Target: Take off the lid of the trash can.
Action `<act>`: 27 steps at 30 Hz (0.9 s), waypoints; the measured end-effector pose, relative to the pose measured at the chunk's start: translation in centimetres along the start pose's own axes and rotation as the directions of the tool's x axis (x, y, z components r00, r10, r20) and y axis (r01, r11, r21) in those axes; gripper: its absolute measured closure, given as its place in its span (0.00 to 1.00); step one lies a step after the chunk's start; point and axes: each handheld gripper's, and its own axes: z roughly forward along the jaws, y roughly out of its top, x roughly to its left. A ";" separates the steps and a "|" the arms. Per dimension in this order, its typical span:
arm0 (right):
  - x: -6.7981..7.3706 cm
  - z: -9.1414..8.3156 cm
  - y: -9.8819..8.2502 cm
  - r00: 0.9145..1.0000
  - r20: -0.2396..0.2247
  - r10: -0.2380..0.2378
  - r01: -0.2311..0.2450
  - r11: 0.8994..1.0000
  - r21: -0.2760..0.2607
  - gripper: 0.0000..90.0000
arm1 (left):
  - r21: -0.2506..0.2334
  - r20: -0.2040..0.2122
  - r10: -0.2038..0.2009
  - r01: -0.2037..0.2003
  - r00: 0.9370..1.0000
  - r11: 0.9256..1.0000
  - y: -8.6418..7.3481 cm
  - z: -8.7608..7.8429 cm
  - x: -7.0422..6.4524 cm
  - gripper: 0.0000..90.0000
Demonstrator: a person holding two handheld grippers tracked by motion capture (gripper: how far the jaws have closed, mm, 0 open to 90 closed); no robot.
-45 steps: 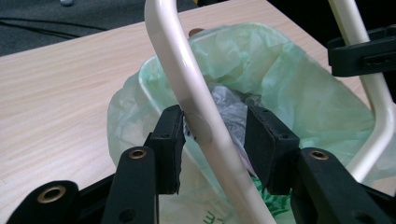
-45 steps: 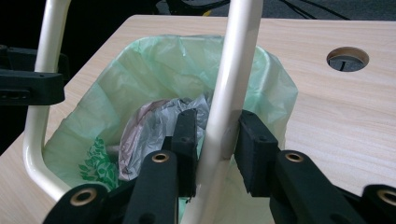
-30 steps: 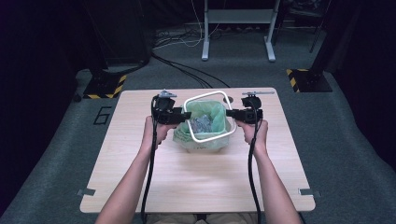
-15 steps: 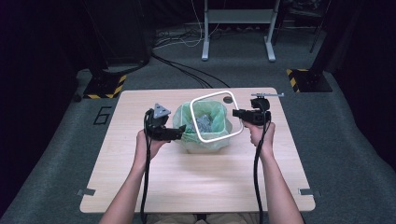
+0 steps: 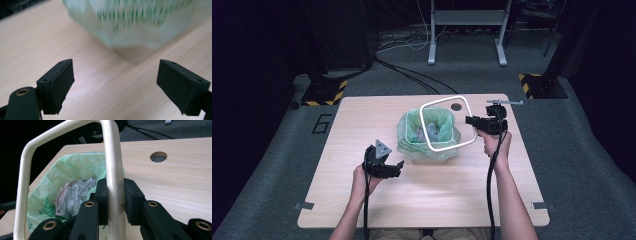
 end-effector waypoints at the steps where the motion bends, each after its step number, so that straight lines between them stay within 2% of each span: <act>1: 0.0 -0.2 0.0 1.000 -0.001 0.003 -0.003 1.000 -0.001 0.83 | 0.028 -0.009 -0.001 0.001 1.000 1.000 -1.3 0.7 -0.1 0.16; 5: -0.1 -0.4 0.0 1.000 0.002 0.000 0.000 1.000 -0.006 0.83 | 0.065 -0.012 -0.005 0.006 1.000 0.998 -2.9 1.8 0.0 0.15; 6: -0.1 -0.5 0.0 1.000 0.005 -0.002 0.002 1.000 -0.004 0.83 | 0.075 -0.013 -0.019 0.020 1.000 0.997 -3.6 2.2 0.1 0.15; 15: -0.3 -0.5 0.0 1.000 0.015 0.002 -0.002 1.000 0.007 0.83 | 0.094 -0.009 -0.037 0.037 0.999 0.995 -5.0 3.4 0.3 0.14; 17: -0.3 -0.5 0.0 1.000 0.018 0.002 -0.002 1.000 0.008 0.83 | 0.091 -0.006 -0.043 0.044 0.999 0.995 -5.2 3.5 0.4 0.14; 18: -0.4 -0.5 0.0 1.000 0.017 0.003 -0.003 1.000 0.009 0.83 | 0.073 0.008 -0.071 0.070 0.997 0.995 -5.4 3.6 0.5 0.14; 22: -0.6 -0.7 0.0 1.000 0.023 0.006 -0.007 1.000 0.005 0.83 | 0.055 0.033 -0.112 0.110 0.993 0.992 -5.8 3.7 0.8 0.14; 27: -0.6 -1.1 0.0 0.999 0.038 0.002 -0.001 1.000 -0.006 0.83 | 0.057 0.041 -0.111 0.109 0.993 0.992 -5.8 3.7 0.9 0.14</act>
